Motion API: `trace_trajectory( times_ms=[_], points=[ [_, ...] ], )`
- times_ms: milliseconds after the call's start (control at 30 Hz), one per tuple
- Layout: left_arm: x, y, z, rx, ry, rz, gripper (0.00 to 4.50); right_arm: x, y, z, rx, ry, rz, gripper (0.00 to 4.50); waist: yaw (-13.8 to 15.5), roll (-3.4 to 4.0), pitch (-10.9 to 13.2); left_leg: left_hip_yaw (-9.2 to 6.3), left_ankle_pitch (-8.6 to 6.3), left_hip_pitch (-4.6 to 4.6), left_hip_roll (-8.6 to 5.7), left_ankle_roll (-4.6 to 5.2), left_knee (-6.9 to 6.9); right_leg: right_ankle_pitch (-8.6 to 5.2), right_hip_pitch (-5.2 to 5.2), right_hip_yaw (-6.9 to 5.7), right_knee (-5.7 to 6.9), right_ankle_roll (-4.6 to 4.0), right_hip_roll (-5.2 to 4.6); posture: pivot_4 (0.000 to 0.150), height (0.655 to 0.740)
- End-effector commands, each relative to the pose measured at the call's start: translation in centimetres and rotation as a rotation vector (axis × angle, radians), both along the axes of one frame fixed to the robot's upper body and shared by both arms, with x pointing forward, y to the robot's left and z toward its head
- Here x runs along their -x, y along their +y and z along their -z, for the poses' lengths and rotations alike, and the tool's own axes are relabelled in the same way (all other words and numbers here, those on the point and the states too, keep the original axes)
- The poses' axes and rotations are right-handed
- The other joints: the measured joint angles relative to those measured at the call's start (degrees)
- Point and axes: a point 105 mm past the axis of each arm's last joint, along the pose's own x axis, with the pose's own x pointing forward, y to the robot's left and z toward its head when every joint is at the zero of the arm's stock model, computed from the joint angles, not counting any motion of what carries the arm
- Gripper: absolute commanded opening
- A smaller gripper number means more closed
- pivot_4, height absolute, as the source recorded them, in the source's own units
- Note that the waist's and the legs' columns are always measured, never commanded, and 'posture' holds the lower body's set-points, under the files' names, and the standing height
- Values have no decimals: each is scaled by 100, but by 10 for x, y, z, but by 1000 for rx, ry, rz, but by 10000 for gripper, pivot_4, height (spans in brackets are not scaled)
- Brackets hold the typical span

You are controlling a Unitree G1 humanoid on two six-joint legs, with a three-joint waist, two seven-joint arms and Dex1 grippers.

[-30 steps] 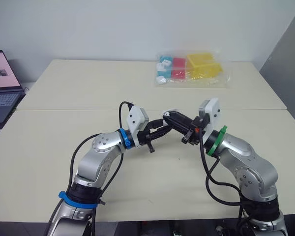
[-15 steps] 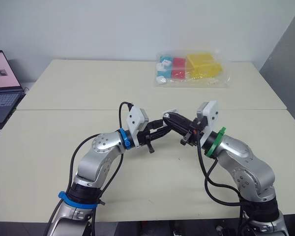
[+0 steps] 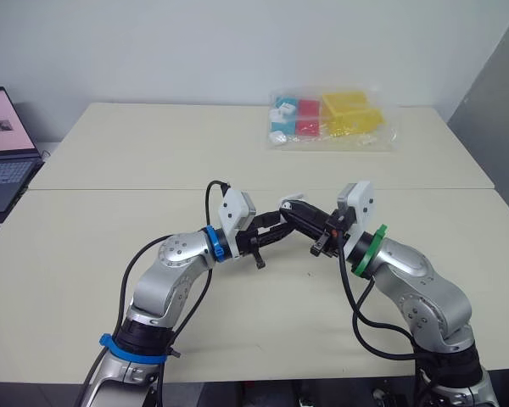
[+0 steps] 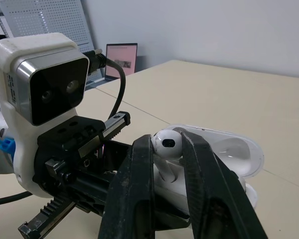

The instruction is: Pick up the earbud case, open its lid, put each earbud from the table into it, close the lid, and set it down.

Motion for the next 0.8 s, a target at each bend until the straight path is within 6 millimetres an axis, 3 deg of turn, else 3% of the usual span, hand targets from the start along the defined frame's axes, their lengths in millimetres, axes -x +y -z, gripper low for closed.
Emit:
trace_trajectory(
  times_ms=[33, 267, 300, 800],
  points=[
    [2, 2, -16, 28, -64, 5, 7745, 0, -2, -4, 8, -25, 8, 20314, 0, 0, 0, 0, 0, 0, 0, 0, 0, 0, 0, 0, 0, 0, 0, 1500, 7358],
    [2, 2, -16, 28, -61, 4, 7745, -1, -3, -6, 13, -38, 20, 43442, 0, 0, 0, 1, 0, -1, 0, 0, 0, 0, 0, 0, -2, 0, 0, 1500, 7358],
    [2, 2, -15, 28, -61, 5, 7745, -1, -4, -7, 15, -39, 21, 45000, 0, 0, 0, 0, 0, -1, 0, 0, 0, 0, 0, 0, -2, 0, 0, 1500, 7358],
    [3, 2, -15, 28, -57, 1, 7745, 6, -18, -24, 33, -81, 27, 45000, 2, 0, 0, 1, 0, -2, -1, 0, -1, 0, 0, 1, -3, 0, 0, 1500, 7358]
  ],
)
